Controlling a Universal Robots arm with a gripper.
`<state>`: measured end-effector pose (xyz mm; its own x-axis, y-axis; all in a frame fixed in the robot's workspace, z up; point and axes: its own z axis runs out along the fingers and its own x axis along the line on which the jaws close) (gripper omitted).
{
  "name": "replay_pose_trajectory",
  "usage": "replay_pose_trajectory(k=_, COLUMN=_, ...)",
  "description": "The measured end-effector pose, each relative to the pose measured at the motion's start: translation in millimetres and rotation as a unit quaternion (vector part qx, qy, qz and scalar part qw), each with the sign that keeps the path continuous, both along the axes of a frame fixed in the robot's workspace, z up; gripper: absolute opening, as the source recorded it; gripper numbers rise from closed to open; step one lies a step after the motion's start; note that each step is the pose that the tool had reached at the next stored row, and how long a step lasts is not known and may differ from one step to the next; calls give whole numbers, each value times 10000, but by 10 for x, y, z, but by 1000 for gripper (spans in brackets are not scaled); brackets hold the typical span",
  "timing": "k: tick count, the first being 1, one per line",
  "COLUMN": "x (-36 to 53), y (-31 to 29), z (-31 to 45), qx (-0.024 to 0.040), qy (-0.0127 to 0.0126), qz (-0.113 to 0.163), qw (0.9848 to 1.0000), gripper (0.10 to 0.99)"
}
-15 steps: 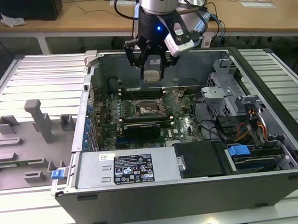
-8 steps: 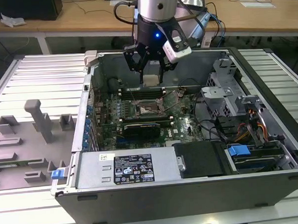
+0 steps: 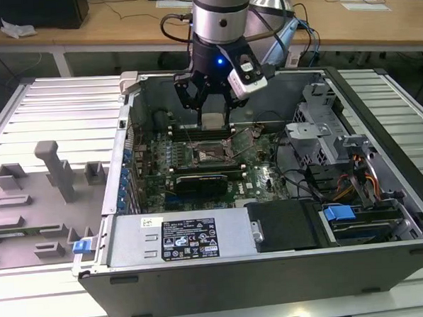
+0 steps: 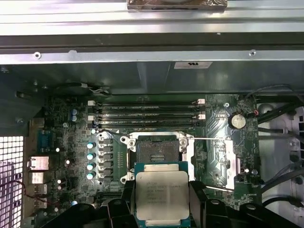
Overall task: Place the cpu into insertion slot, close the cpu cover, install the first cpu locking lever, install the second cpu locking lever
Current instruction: 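Place the cpu into insertion slot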
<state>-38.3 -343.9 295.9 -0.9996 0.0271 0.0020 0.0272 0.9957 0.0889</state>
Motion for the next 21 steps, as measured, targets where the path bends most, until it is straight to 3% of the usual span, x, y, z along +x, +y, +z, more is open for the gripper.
replay_pose_trajectory(k=6, x=-3, y=0, z=-75, qx=-8, qy=1, qz=-477, qw=9989, gripper=541)
replay_pose_trajectory(k=7, x=-3, y=0, z=-88, qx=-8, qy=1, qz=-608, qw=9981, gripper=541)
replay_pose_trajectory(k=8, x=-3, y=0, z=-108, qx=-8, qy=1, qz=-842, qw=9965, gripper=541)
replay_pose_trajectory(k=12, x=-3, y=0, z=-127, qx=-9, qy=2, qz=-1257, qw=9921, gripper=541)
replay_pose_trajectory(k=14, x=-3, y=0, z=-138, qx=-9, qy=2, qz=-1619, qw=9868, gripper=541)
replay_pose_trajectory(k=16, x=-3, y=0, z=-144, qx=-8, qy=2, qz=-1988, qw=9800, gripper=541)
replay_pose_trajectory(k=18, x=-3, y=0, z=-147, qx=-8, qy=2, qz=-2142, qw=9768, gripper=541)
replay_pose_trajectory(k=19, x=-3, y=0, z=-149, qx=-8, qy=2, qz=-2275, qw=9738, gripper=541)
replay_pose_trajectory(k=21, x=-3, y=0, z=-152, qx=-8, qy=2, qz=-2433, qw=9700, gripper=541)
